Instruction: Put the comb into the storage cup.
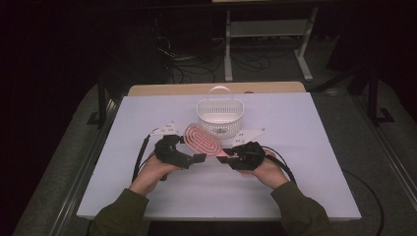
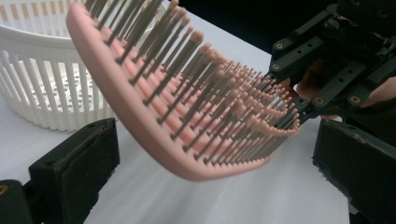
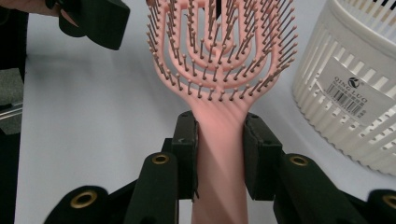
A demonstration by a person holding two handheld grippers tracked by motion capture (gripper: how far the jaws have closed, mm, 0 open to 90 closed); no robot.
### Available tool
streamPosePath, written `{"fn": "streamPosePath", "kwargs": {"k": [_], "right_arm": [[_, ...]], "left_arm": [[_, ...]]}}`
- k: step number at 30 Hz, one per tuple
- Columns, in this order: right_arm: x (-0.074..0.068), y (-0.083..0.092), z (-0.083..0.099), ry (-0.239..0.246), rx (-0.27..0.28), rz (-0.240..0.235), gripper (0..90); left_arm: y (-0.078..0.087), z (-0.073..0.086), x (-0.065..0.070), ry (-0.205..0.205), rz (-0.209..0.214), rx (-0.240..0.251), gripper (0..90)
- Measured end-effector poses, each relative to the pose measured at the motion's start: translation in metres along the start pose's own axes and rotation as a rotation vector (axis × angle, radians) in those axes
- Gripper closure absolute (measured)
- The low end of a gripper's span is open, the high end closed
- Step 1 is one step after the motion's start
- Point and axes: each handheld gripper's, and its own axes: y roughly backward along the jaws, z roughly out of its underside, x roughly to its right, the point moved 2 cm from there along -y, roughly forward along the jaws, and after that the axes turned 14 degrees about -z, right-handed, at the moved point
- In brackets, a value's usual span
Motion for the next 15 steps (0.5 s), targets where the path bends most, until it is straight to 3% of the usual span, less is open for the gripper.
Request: {"fn": "streamPosePath", "kwargs": {"k": [15], "right_arm": [[-0.0051,-0.0077,0.0000,0.030,-0.002,0.013,68.4]], "left_arm": [[0.0053,-0.0030,-0.0017,0.027,0.004,0.035,15.3]]}}
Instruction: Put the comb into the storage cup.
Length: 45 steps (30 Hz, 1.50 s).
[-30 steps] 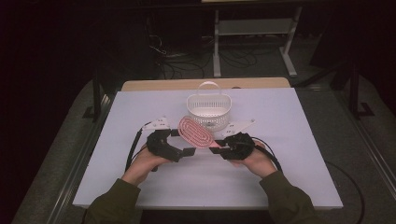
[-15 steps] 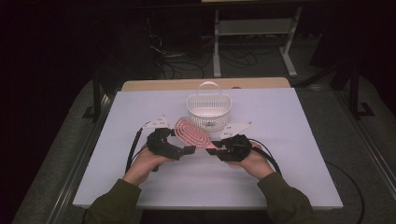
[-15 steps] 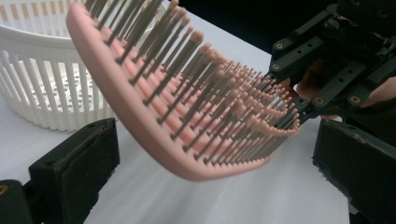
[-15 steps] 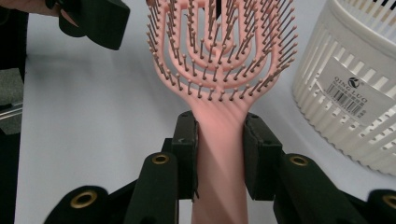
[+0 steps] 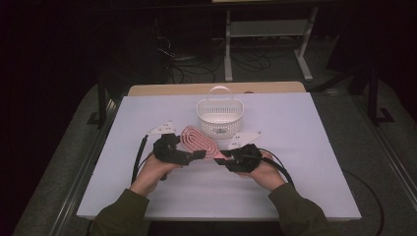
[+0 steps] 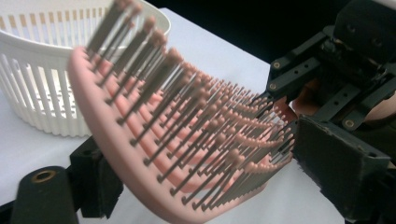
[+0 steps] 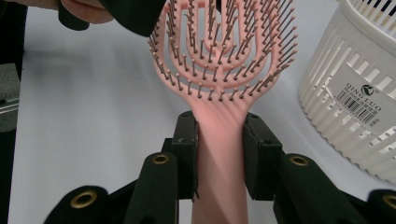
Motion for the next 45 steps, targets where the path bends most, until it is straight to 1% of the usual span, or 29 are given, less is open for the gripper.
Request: {"fn": "streamPosePath", "kwargs": {"k": [3,10,15,21,32,36,45], "right_arm": [[-0.0003,-0.0004,0.0001,0.003,0.000,0.003,68.4],[-0.0009,-0.0009,-0.0001,0.012,0.005,0.006,68.4],[-0.0009,-0.0015,0.0000,0.015,0.006,0.011,68.4],[-0.0021,-0.0032,-0.0002,0.016,0.005,0.010,68.4],[-0.0025,-0.0050,-0.0003,0.020,-0.001,0.016,68.4],[-0.0026,-0.0063,0.0002,0.027,-0.008,0.017,68.4],[-0.0025,-0.0097,0.0011,0.034,-0.025,0.015,68.5]], "left_arm": [[0.0013,-0.0005,-0.0009,0.006,0.000,0.008,18.7],[0.0042,-0.0017,-0.0037,0.047,0.014,0.022,29.8],[0.0047,-0.0018,-0.0062,0.077,0.026,0.019,37.3],[0.0041,-0.0012,-0.0065,0.091,0.023,0.005,40.9],[0.0037,-0.0007,-0.0078,0.113,0.031,-0.014,46.0],[0.0032,-0.0002,-0.0079,0.114,0.036,-0.025,48.1],[0.0024,0.0001,-0.0076,0.115,0.049,-0.033,52.5]]}}
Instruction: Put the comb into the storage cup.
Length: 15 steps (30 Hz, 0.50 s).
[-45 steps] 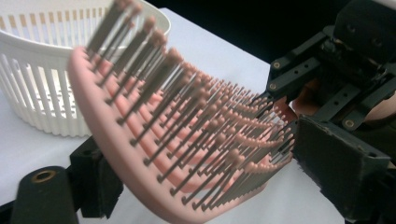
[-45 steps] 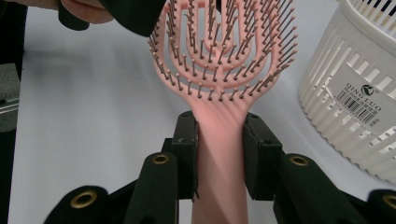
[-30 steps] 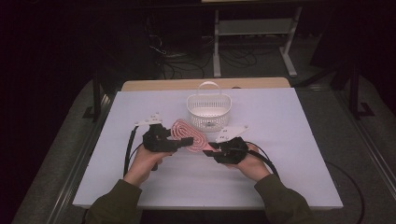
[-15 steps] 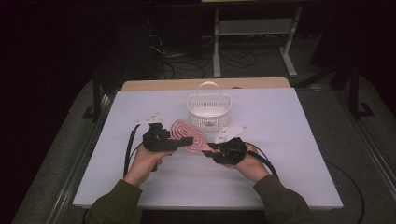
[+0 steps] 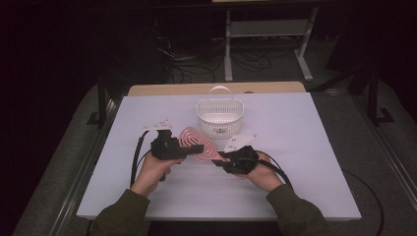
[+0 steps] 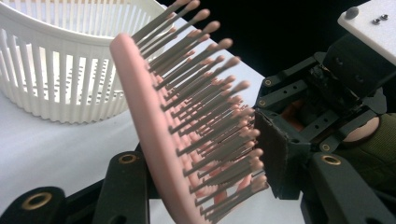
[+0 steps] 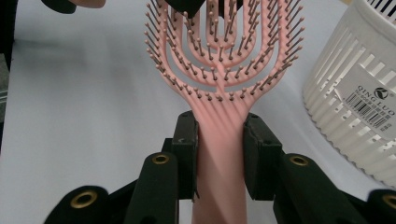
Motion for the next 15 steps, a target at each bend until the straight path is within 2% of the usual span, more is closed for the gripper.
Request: {"fn": "streamPosePath", "kwargs": {"k": [3,15], "right_arm": [[0.0009,-0.0009,0.0000,-0.007,-0.001,0.013,68.7],[0.0007,-0.0025,0.0001,-0.008,-0.007,0.004,69.0]], "left_arm": [[0.0005,-0.0003,-0.0002,0.010,0.022,0.002,56.8],[0.0019,-0.0014,0.0008,0.015,0.042,0.014,61.3]]}}
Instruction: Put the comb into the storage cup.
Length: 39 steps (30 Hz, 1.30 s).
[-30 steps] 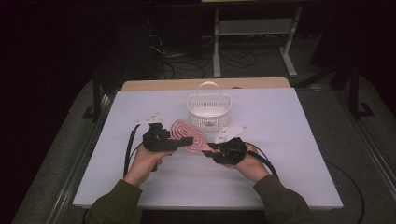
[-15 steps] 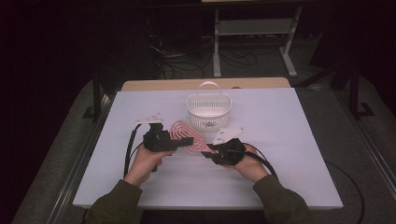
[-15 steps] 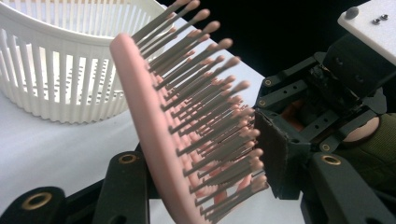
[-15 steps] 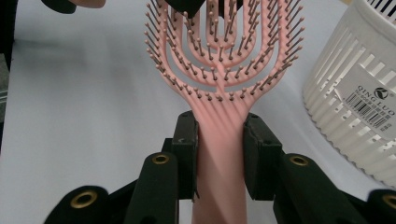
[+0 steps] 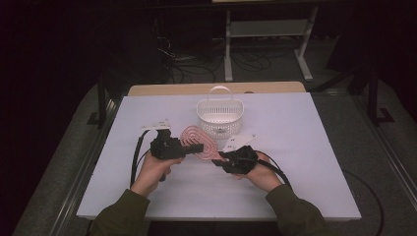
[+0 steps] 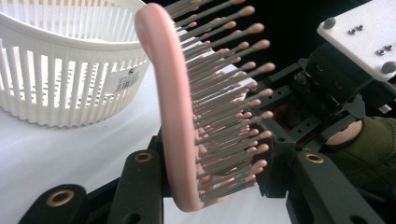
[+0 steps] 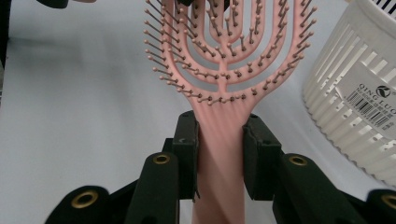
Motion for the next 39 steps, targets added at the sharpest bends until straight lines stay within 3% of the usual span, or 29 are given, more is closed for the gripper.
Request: {"fn": "streamPosePath", "kwargs": {"k": [12,21,26,30,39], "right_arm": [[-0.001,-0.002,0.000,0.001,-0.008,-0.012,69.2],[0.000,-0.002,0.000,-0.011,-0.001,-0.023,67.8],[0.002,0.000,0.000,-0.043,0.023,-0.041,59.5],[0.003,0.001,-0.001,-0.076,0.050,-0.052,47.2],[0.009,0.006,0.003,-0.136,0.058,-0.017,19.4]], "left_arm": [[0.002,-0.001,0.003,-0.007,0.031,0.016,64.9],[0.003,-0.003,0.006,-0.030,0.030,0.026,65.6],[0.006,-0.004,0.005,-0.019,0.042,0.048,65.6],[0.008,-0.005,0.004,-0.014,0.036,0.059,65.6],[0.014,-0.005,-0.001,-0.006,0.022,0.070,65.6]]}}
